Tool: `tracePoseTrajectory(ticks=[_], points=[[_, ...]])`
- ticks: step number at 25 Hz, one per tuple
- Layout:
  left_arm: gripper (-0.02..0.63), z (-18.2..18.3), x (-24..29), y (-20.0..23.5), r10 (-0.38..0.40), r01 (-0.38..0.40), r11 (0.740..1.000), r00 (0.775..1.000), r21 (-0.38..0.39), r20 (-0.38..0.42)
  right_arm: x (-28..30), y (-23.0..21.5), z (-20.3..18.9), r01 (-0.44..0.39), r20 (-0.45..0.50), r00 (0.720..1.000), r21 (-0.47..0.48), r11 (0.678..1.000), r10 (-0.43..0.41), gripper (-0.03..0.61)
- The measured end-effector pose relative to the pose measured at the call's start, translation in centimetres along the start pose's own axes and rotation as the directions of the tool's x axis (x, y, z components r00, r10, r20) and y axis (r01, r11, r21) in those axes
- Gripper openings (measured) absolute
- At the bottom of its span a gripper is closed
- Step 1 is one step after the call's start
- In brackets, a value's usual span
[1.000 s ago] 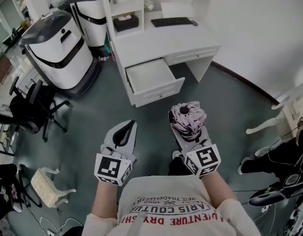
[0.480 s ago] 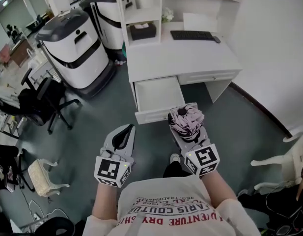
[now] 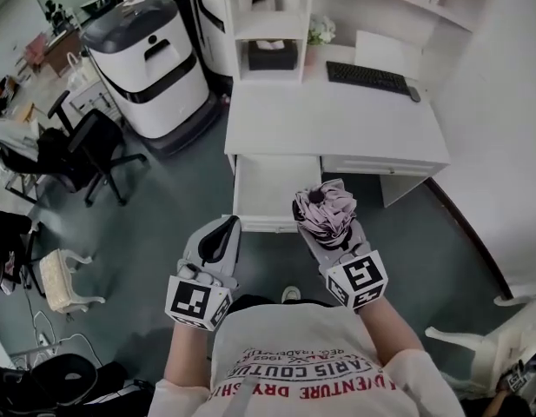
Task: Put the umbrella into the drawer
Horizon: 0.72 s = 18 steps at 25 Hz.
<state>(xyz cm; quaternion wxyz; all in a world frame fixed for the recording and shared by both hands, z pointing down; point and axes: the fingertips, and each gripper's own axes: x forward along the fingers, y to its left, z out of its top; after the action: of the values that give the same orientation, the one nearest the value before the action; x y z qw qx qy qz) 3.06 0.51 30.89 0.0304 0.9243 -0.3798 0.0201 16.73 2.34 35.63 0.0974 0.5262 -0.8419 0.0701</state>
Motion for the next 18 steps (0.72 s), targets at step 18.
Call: tracePoseTrajectory(ticks=[18], points=[[0.005,-6.3,11.0,10.6,-0.001,-0.004,0.997,0.997,-0.071,-0.072,17.3,-4.2,-5.4,-0.252,-0.212,0.946,-0.013,0.968,0.244,0.206]])
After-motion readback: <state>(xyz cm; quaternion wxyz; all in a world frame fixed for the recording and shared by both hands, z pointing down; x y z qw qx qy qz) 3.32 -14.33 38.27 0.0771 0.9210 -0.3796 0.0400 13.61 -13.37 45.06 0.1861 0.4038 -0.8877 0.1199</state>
